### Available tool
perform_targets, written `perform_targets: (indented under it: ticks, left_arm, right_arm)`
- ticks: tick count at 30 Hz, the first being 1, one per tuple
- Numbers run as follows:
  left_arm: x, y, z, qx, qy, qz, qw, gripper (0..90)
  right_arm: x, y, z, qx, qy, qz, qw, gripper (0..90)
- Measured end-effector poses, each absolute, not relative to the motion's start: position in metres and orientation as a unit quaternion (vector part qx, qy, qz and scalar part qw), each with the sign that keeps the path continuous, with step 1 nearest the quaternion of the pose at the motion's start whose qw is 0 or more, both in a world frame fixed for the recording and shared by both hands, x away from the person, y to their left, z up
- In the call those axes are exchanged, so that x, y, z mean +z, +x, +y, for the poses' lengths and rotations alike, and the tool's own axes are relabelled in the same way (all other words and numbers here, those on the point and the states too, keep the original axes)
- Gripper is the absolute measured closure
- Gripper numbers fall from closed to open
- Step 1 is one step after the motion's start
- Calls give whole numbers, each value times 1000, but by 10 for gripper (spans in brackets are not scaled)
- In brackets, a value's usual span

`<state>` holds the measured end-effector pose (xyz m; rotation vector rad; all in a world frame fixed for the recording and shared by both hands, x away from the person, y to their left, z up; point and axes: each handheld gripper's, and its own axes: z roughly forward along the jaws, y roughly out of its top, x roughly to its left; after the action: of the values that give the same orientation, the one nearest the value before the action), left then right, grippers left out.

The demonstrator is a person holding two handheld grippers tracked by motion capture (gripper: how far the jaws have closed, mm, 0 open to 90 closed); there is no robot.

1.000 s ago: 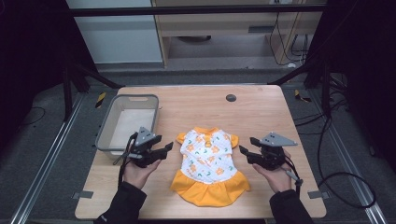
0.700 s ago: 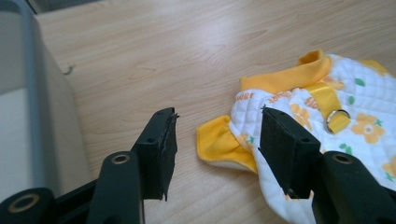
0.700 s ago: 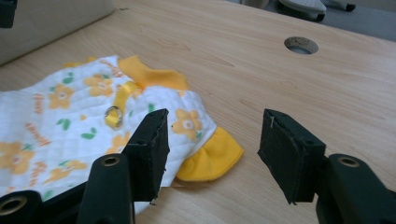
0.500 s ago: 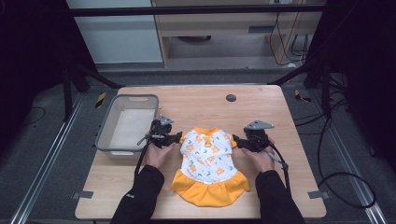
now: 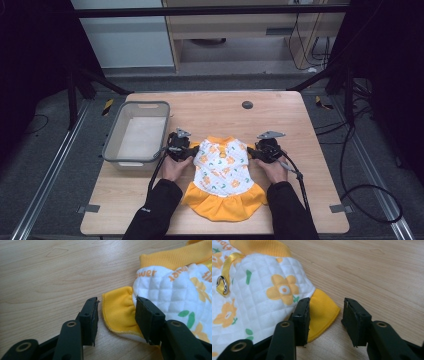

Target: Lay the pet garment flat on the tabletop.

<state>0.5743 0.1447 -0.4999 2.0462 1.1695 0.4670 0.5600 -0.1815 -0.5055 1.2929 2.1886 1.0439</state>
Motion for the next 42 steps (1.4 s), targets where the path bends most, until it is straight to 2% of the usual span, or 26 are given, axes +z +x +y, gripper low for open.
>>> perform_targets:
  ticks: [4,7,10,16,20,25,26,28,30,33,35,39,41,42]
  left_arm:
    - [-499,572,142,180,797,450,361,620]
    - [-499,571,140,170,796,453,364,738]
    - [-498,571,140,158,791,464,365,846]
    - [-479,559,146,194,788,445,380,875]
    - [-445,554,150,230,773,424,412,875]
    - [-412,569,143,276,768,411,407,861]
    - [-410,572,142,281,765,415,405,837]
    - [-408,577,142,291,754,427,404,689]
    - [-406,577,145,279,749,438,411,571]
    - [-405,571,149,281,751,433,412,527]
    - [-404,565,153,280,750,432,416,520]
    - [-404,551,156,260,754,424,429,508]
    - [-407,541,152,247,762,416,431,527]
    - [-409,538,150,244,765,412,431,572]
  right_arm:
    - [-506,558,-177,374,457,784,195,781]
    - [-505,556,-172,371,452,786,198,860]
    - [-504,555,-170,370,449,788,201,880]
    - [-486,547,-177,412,430,774,214,888]
    - [-463,540,-176,450,410,757,237,889]
    - [-434,548,-169,459,400,728,317,879]
    - [-432,551,-167,448,399,728,333,866]
    - [-432,557,-163,419,402,734,352,790]
    - [-434,560,-162,402,410,739,352,701]
    - [-434,558,-163,397,411,743,349,655]
    - [-432,552,-165,401,408,744,344,625]
    - [-422,540,-169,419,399,746,329,622]
    - [-418,532,-168,427,390,750,319,637]
    - [-417,528,-168,434,388,751,312,654]
